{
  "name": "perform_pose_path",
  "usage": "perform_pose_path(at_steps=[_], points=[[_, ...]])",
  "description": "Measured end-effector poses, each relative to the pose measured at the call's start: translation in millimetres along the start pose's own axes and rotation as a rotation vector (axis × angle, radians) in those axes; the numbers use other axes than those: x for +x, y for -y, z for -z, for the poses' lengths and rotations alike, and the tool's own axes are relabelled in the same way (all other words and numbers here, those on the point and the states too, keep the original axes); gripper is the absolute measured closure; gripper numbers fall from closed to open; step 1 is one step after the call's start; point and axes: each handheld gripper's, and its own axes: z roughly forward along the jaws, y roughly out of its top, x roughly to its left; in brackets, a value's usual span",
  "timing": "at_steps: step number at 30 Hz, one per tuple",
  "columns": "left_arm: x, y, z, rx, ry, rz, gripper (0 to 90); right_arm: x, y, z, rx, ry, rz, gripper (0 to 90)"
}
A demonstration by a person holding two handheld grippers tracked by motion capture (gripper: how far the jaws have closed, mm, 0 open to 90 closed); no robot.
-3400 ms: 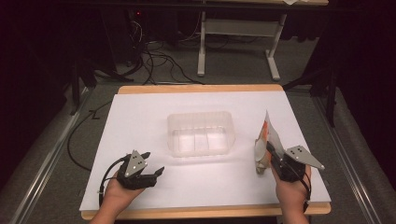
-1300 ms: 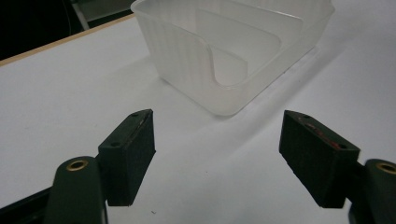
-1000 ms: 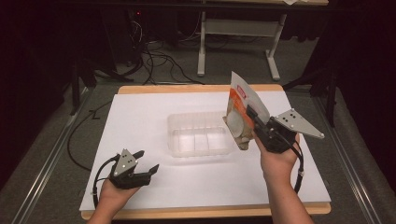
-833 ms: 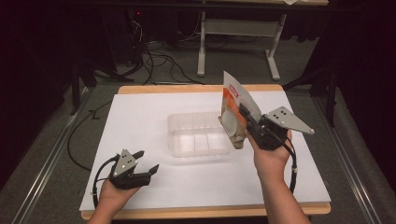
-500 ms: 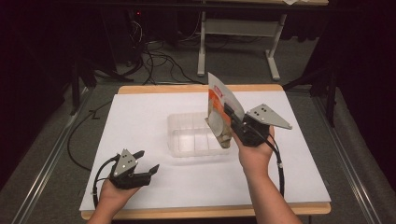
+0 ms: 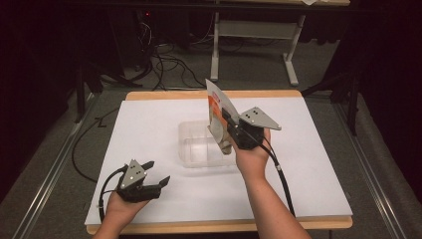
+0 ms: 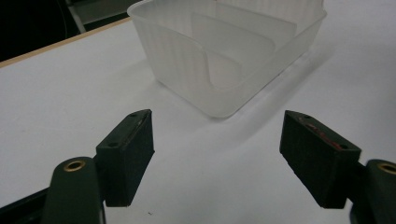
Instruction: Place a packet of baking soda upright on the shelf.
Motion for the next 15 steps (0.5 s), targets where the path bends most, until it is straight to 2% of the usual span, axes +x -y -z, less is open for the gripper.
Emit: perform_pose_path(at_steps=[6,15], points=[[0.0,-0.2,-1.1,0.005,0.004,-0.002,26.5,0.0,6.6,-13.8,0.031,0.017,0.009,90.0],[-0.1,-0.3,-0.6,0.003,0.004,-0.001,26.4,5.1,12.0,-26.2,0.043,0.009,0.017,90.0]])
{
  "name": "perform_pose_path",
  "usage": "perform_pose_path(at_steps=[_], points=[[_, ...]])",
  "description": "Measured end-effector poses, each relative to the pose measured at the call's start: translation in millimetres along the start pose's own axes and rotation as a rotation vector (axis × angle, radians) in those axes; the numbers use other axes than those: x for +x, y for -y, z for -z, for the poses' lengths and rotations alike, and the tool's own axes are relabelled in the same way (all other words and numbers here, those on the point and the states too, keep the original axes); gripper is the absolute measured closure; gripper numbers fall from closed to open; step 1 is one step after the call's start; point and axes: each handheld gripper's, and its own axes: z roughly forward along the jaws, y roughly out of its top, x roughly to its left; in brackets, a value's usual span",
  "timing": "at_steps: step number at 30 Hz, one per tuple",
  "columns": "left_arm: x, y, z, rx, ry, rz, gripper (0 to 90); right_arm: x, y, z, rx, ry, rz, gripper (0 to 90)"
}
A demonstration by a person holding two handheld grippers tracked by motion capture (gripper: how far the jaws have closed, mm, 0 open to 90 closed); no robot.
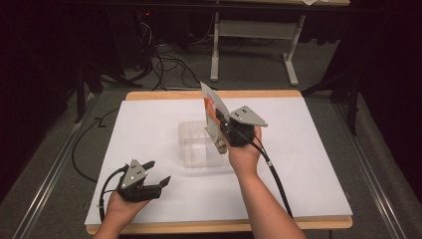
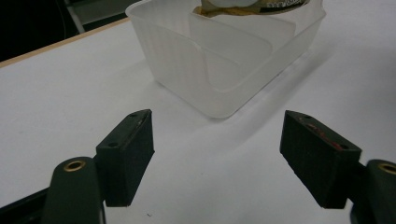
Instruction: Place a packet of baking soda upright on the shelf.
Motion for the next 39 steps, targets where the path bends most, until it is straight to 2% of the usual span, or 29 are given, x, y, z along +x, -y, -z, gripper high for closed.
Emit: perform_pose_path(at_steps=[10,20,27,39], points=[[0.2,0.0,-0.3,0.0,0.001,-0.001,26.4,4.9,4.1,-7.3,0.005,-0.02,0.003,90.0],[-0.2,0.2,-1.1,0.003,0.002,-0.004,26.5,8.5,11.8,-16.5,0.027,-0.03,0.036,90.0],[0.0,0.1,-0.4,0.003,0.003,-0.005,26.5,3.7,25.5,-18.4,0.041,-0.03,0.01,90.0],[0.7,0.1,0.6,-0.002,0.002,0.0,26.5,5.4,32.5,-16.5,0.049,-0.031,0.023,90.0]])
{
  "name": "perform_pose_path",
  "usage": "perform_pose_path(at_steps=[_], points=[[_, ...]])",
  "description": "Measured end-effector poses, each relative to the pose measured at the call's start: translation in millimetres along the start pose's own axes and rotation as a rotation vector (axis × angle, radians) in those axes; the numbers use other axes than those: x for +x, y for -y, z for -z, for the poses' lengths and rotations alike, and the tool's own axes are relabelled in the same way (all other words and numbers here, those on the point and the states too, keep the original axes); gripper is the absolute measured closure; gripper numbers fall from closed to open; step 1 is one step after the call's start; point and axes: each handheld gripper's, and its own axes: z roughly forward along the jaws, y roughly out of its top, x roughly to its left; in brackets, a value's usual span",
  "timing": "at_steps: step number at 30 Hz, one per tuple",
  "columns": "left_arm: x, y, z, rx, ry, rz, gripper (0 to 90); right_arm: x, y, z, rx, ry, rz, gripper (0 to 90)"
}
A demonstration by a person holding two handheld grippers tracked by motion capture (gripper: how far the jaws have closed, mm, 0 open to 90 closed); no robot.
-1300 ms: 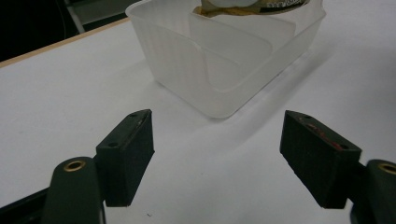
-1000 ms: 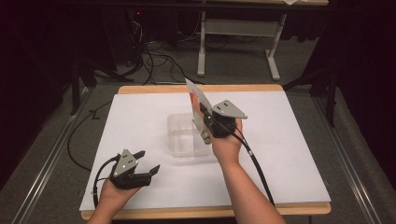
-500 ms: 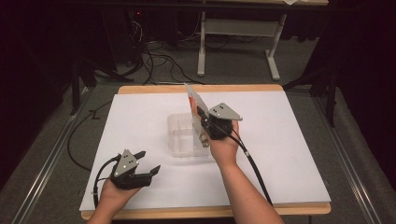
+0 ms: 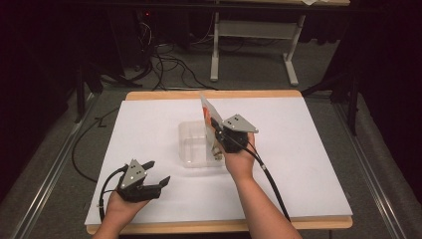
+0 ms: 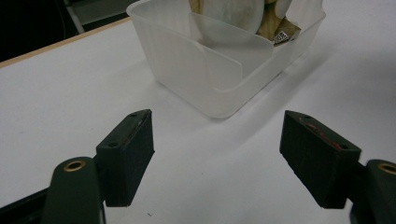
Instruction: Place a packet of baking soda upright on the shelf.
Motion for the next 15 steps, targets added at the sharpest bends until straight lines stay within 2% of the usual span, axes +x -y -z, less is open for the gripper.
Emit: perform_pose_path(at_steps=[4,15], points=[[0.0,-0.1,0.2,-0.001,0.0,0.0,26.5,-0.1,1.7,-0.9,0.005,-0.003,0.01,90.0],[0.2,0.0,-0.3,-0.001,0.0,0.0,26.5,-0.6,7.3,-0.1,0.01,-0.004,-0.012,90.0]])
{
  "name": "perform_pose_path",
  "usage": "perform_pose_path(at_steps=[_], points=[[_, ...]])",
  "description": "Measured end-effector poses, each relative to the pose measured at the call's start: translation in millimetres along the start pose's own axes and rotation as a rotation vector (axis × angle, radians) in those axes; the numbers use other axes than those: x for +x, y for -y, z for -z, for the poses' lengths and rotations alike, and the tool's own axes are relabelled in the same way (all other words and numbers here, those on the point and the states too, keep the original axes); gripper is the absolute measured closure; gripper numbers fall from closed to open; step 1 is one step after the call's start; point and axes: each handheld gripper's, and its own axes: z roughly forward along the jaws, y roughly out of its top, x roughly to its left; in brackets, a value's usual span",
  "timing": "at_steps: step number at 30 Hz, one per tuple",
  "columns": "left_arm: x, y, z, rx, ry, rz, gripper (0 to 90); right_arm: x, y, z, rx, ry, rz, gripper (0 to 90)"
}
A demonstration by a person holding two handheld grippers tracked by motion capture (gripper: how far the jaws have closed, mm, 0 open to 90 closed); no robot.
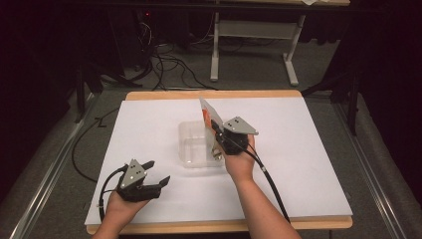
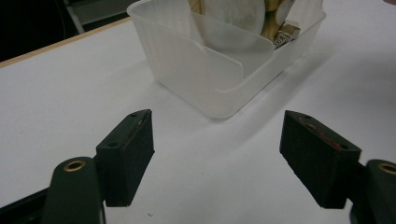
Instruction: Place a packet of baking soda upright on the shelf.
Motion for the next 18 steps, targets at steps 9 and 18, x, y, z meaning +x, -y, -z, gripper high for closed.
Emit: perform_pose_path(at_steps=[9,18], points=[[-0.6,0.0,-0.1,0.001,0.002,0.0,26.5,-2.0,2.4,0.9,0.0,-0.004,-0.012,90.0],[-0.1,0.0,-0.2,0.002,0.001,-0.001,26.5,-0.4,4.2,1.4,-0.001,-0.013,-0.006,90.0]])
